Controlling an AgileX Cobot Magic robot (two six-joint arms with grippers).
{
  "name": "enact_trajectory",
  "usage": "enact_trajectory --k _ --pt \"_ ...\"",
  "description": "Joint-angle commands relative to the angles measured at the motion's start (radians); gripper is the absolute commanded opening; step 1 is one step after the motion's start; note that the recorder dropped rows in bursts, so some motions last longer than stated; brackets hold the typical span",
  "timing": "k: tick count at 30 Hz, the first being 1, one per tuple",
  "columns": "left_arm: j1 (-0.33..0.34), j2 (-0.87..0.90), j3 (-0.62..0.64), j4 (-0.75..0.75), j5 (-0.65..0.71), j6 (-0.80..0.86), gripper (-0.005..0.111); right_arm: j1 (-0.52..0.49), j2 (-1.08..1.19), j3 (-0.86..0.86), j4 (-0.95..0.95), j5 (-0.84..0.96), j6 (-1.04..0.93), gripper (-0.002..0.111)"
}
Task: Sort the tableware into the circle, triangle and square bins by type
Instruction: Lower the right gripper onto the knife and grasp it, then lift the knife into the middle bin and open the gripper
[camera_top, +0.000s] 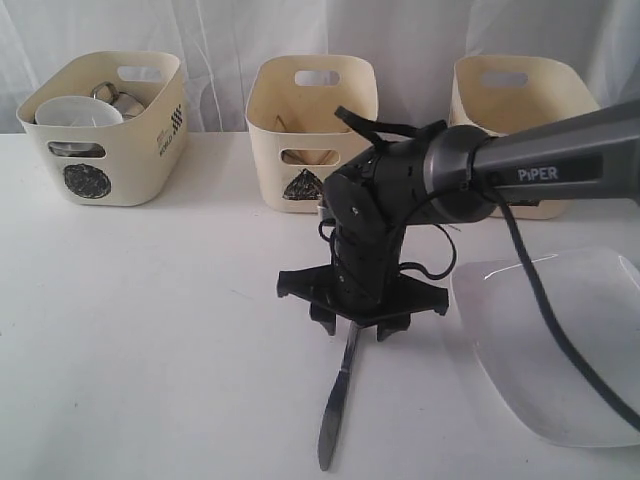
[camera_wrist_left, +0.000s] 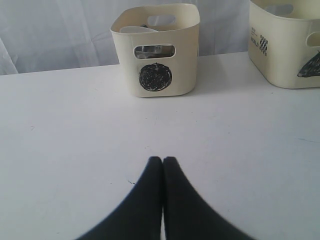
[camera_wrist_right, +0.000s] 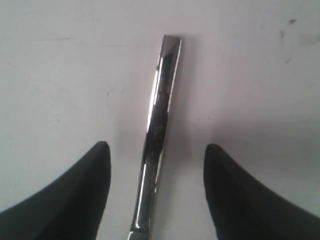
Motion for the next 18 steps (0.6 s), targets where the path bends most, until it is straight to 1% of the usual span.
enact_trajectory --k 1,4,7,9,12,15,16,18 --pt "-0.006 -0.004 0.003 -0.012 -0.002 -0.001 0.000 -0.006 0.019 0.003 0.011 -0.031 0.010 0.053" --pt "-0.006 -0.004 0.003 -0.012 -0.002 -0.001 0.000 -0.006 0.028 0.001 0.017 -0.035 0.020 0.052" --pt "-0.006 -0.004 0.003 -0.012 -0.002 -0.001 0.000 -0.006 0.046 0.001 0.023 -0.016 0.036 0.047" --pt "-0.006 -0.004 0.003 -0.012 -0.002 -0.001 0.000 -0.006 0.058 0.001 0.038 -0.014 0.034 0.039" --pt "-0.006 -0.004 0.003 -0.012 -0.002 -0.001 0.000 -0.006 0.078 0.001 0.057 -0.012 0.025 0.023" --pt "-0.006 -0.004 0.003 -0.012 -0.002 -0.001 0.000 -0.006 0.079 0.001 0.062 -0.026 -0.021 0.004" --pt "-0.006 -0.004 0.003 -0.012 -0.002 -0.001 0.000 -0.006 0.074 0.001 0.062 -0.029 -0.032 0.000" --pt "-0.006 -0.004 0.003 -0.012 -0.002 -0.001 0.000 -0.006 0.063 0.001 0.062 -0.041 -0.059 0.000"
